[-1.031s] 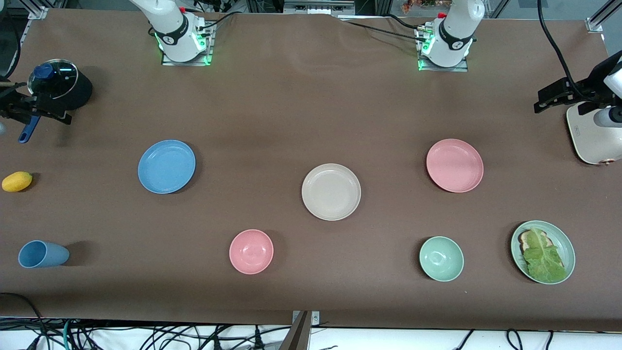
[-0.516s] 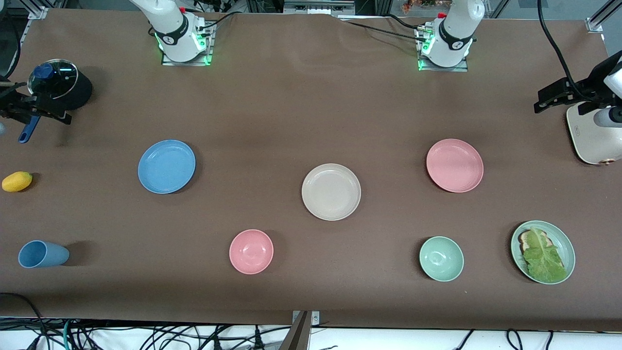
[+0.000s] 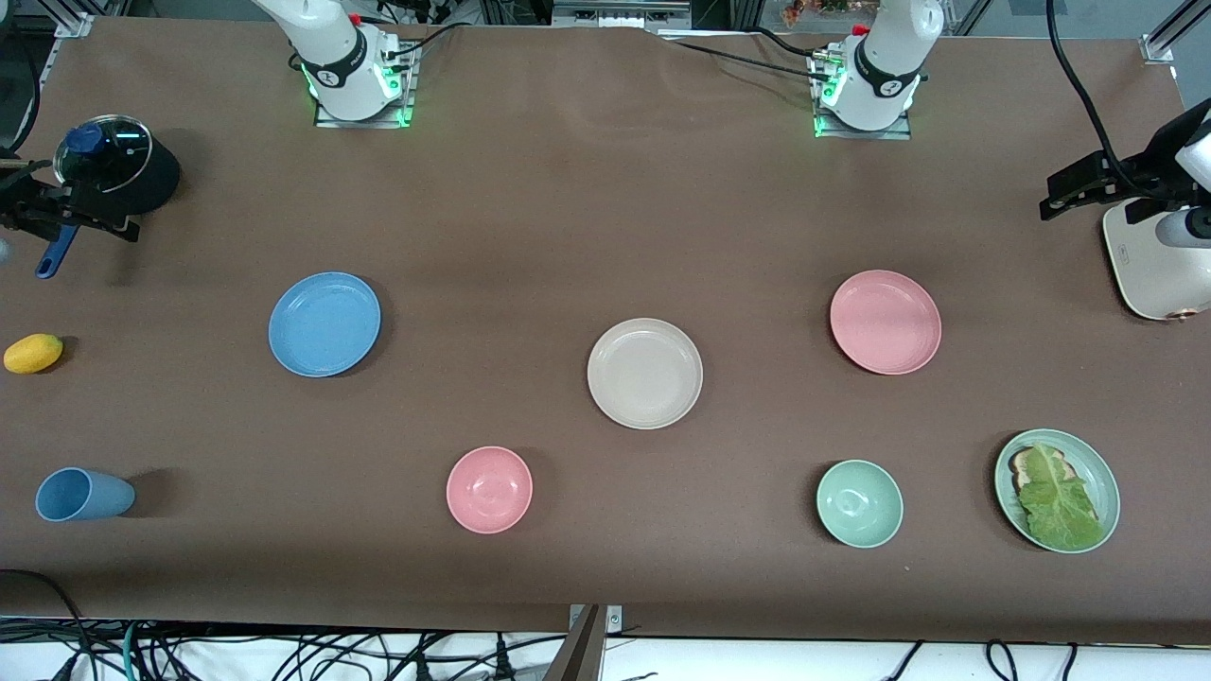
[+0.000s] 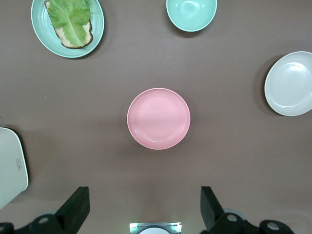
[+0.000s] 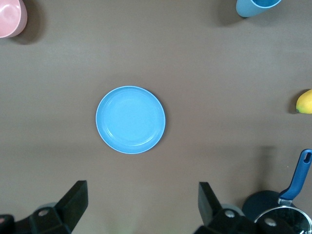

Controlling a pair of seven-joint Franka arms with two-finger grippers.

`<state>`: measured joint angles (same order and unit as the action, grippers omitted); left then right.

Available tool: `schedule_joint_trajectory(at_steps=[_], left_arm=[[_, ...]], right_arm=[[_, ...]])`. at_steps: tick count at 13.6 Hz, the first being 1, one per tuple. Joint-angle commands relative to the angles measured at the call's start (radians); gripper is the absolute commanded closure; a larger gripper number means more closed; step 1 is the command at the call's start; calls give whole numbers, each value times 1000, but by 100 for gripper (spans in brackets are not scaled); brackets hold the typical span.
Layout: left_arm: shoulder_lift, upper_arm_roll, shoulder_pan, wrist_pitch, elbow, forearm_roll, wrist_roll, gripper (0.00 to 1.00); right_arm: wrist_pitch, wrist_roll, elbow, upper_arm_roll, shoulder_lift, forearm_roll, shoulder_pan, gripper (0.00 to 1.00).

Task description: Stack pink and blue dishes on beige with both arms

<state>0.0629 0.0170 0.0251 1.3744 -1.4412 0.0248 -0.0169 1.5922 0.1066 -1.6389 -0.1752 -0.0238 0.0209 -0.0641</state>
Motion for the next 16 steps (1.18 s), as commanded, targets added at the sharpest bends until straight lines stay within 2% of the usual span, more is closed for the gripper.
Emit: schedule_joint_trajectory(at_steps=[1, 6, 14, 16], left_arm=[[8, 1, 7, 8, 5, 21, 3, 0], [29, -2, 6, 32, 5, 21, 3, 0], [123, 6, -8, 45, 7, 6, 14, 0], [185, 6, -22, 52, 25, 6, 17, 0]], right_arm=[[-28, 13, 27, -3, -7, -9, -3, 0], [-34, 13, 27, -3, -5, -7, -3, 0], [-34, 13, 27, -3, -5, -7, -3, 0], [-34, 13, 27, -3, -5, -7, -3, 0]])
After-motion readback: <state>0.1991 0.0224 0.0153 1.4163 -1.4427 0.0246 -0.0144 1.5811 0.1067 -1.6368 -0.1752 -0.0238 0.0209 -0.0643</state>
